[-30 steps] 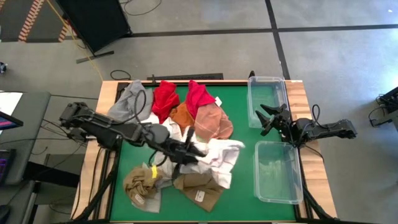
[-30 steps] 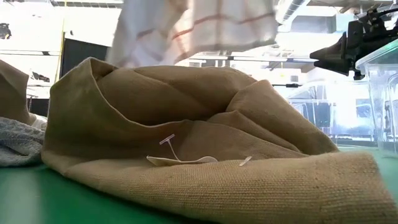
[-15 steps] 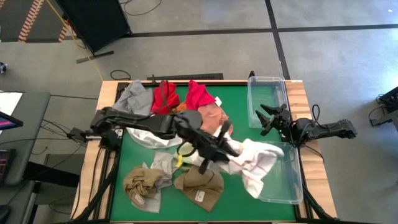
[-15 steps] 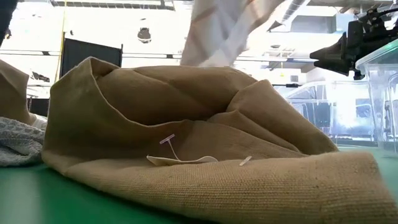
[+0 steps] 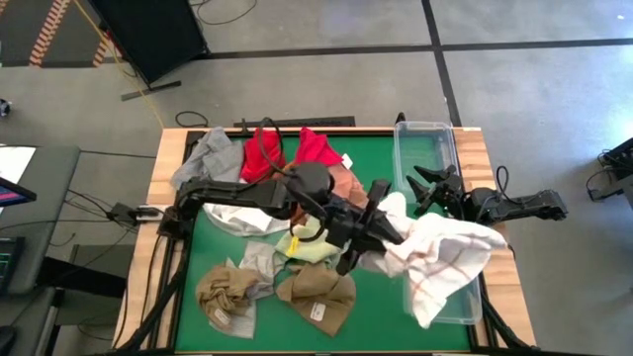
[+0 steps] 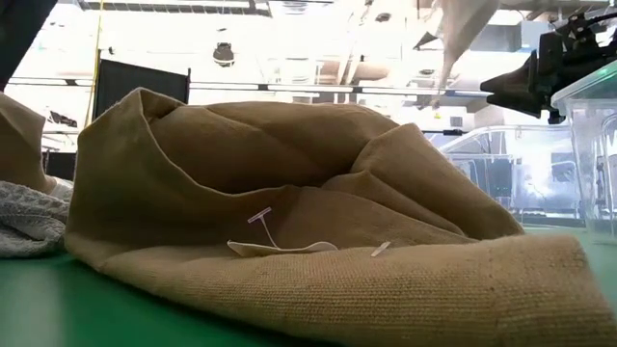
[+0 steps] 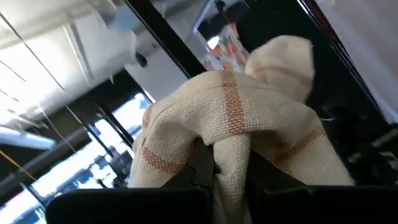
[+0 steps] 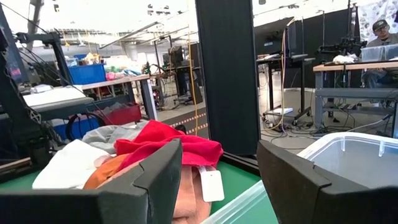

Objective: Sort towels by color in basket
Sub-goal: Put the white patterned towel into the bottom transparent bin

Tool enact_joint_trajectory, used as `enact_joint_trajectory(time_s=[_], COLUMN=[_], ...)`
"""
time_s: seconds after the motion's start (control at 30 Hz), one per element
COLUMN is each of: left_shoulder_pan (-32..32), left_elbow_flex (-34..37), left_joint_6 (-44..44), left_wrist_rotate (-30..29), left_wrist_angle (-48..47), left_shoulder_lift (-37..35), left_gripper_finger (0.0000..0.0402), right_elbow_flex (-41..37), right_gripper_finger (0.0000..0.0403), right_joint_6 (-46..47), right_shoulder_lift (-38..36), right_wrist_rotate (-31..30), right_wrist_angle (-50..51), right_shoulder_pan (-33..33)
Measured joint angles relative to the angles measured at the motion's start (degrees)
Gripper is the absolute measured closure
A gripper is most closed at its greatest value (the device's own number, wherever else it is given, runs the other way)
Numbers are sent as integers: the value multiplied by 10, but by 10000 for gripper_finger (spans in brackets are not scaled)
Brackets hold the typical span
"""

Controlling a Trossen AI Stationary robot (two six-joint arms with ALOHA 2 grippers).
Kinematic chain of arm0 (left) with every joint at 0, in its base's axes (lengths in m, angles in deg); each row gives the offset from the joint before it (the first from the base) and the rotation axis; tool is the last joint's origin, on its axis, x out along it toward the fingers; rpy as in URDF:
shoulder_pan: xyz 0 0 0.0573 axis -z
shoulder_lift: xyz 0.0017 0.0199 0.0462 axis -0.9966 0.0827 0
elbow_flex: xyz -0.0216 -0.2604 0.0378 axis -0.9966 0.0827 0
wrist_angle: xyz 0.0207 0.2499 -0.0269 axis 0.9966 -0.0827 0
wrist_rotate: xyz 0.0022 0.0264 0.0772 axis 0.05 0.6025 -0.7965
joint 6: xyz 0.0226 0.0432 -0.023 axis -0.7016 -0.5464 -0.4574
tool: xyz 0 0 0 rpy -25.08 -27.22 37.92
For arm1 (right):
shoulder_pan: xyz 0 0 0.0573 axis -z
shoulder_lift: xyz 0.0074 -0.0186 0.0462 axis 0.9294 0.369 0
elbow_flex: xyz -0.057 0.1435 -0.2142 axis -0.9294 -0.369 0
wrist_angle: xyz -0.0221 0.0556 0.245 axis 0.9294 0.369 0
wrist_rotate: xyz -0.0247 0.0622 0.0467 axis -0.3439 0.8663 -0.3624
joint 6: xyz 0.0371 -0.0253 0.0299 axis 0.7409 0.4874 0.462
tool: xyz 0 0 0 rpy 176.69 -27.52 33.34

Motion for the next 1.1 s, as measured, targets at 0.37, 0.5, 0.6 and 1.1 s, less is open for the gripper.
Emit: enact_joint_trajectory(time_s=[0.37, 0.5, 0.6, 1.1], left_shoulder_pan=[-14, -14, -16, -37], left_elbow_flex=[0, 0, 0, -12], left_joint_6=[50, 75, 93, 280], left_wrist_rotate=[-2, -1, 0, 1], left_wrist_angle=[110, 169, 247, 470], left_shoulder_lift=[-2, 24, 60, 222], left_gripper_finger=[380, 380, 380, 380], right_elbow_flex=[0, 0, 0, 0], right_gripper_finger=[165, 165, 165, 165], right_joint_6=[0, 0, 0, 0], right_shoulder_lift=[0, 0, 0, 0], right_wrist_rotate=[0, 0, 0, 0], right_wrist_angle=[-1, -2, -3, -2], right_shoulder_pan=[0, 0, 0, 0])
